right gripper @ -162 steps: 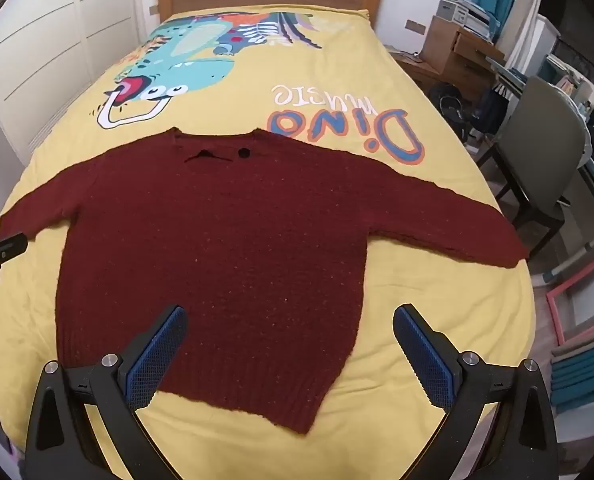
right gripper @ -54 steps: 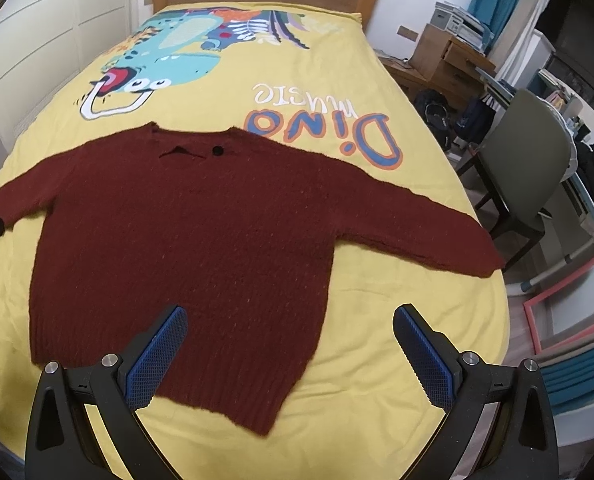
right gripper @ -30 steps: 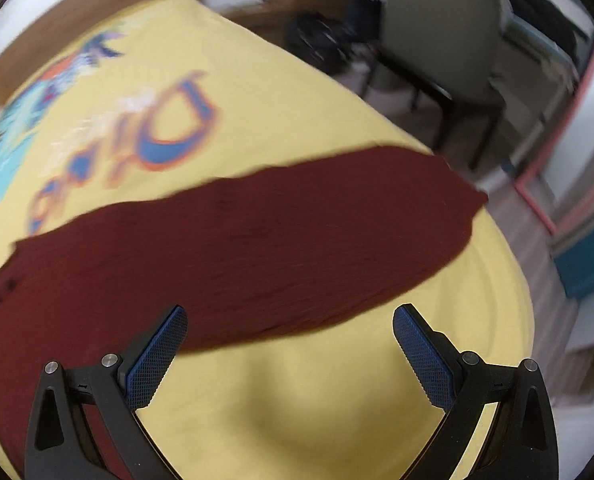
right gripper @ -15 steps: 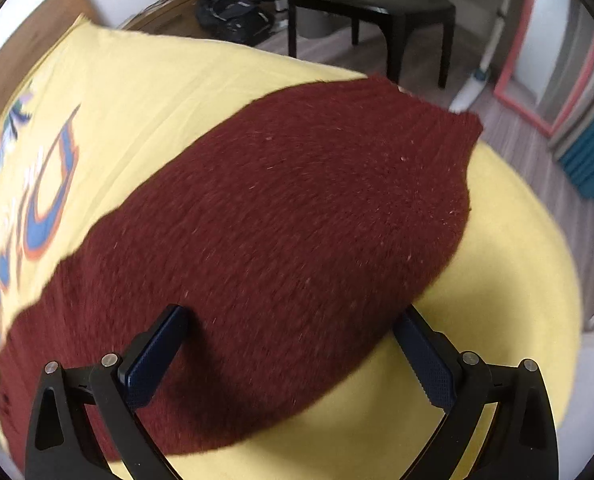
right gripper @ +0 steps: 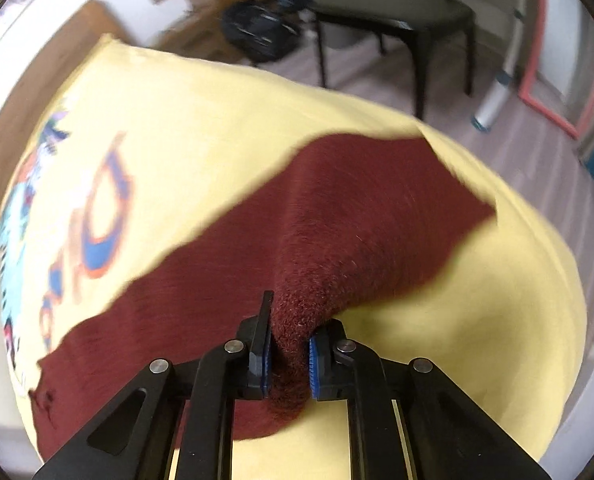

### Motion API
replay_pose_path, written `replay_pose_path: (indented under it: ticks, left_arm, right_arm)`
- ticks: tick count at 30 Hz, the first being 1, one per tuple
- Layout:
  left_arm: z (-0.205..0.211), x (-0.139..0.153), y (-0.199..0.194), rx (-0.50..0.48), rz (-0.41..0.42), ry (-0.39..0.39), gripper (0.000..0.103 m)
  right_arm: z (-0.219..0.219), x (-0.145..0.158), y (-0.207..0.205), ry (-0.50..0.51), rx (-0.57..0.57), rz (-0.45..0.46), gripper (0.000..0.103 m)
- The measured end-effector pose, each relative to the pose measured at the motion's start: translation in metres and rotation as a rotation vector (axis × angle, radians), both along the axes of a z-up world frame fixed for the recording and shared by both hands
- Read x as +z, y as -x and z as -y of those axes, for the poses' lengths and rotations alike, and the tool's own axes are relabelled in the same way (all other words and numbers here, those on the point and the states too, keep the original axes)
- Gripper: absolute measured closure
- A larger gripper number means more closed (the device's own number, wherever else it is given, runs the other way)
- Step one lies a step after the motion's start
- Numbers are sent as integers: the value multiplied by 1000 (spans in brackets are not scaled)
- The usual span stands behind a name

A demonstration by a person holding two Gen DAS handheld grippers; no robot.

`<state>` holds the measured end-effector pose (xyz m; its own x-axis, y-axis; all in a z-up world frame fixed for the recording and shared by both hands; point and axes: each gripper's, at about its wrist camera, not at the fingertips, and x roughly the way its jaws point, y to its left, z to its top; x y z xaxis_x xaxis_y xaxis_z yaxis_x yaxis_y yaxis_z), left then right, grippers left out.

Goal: Fold small clothes
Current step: 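Fold the held sleeve across the sweater body toward the collar, release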

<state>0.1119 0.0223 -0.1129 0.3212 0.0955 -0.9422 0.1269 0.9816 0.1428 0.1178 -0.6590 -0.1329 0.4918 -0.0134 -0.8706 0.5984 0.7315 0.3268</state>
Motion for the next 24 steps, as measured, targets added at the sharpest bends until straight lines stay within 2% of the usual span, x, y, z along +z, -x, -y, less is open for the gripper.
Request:
replay_pose_path:
  ticks: [4, 7, 13, 15, 19, 24]
  left_arm:
    - [-1, 3, 1, -2, 14, -2, 1]
    - [-2, 7, 2, -10, 22, 20, 1]
    - [-6, 19, -1, -21, 60, 40, 1]
    - [-7, 23, -3, -24, 72, 45, 1]
    - [-14, 27, -8, -13, 83, 56, 1]
    - [-22, 25, -10, -8, 82, 58, 1]
  right_arm:
    - [-39, 50, -4, 45, 106, 109, 90]
    - [-85, 91, -5, 75, 190, 195, 90]
    - [-187, 157, -20, 71, 372, 340, 90]
    - [-220, 170, -27, 57, 427, 373, 90]
    - [-293, 175, -45, 34, 550, 372, 90]
    - [-368, 131, -58, 0, 676, 282, 90]
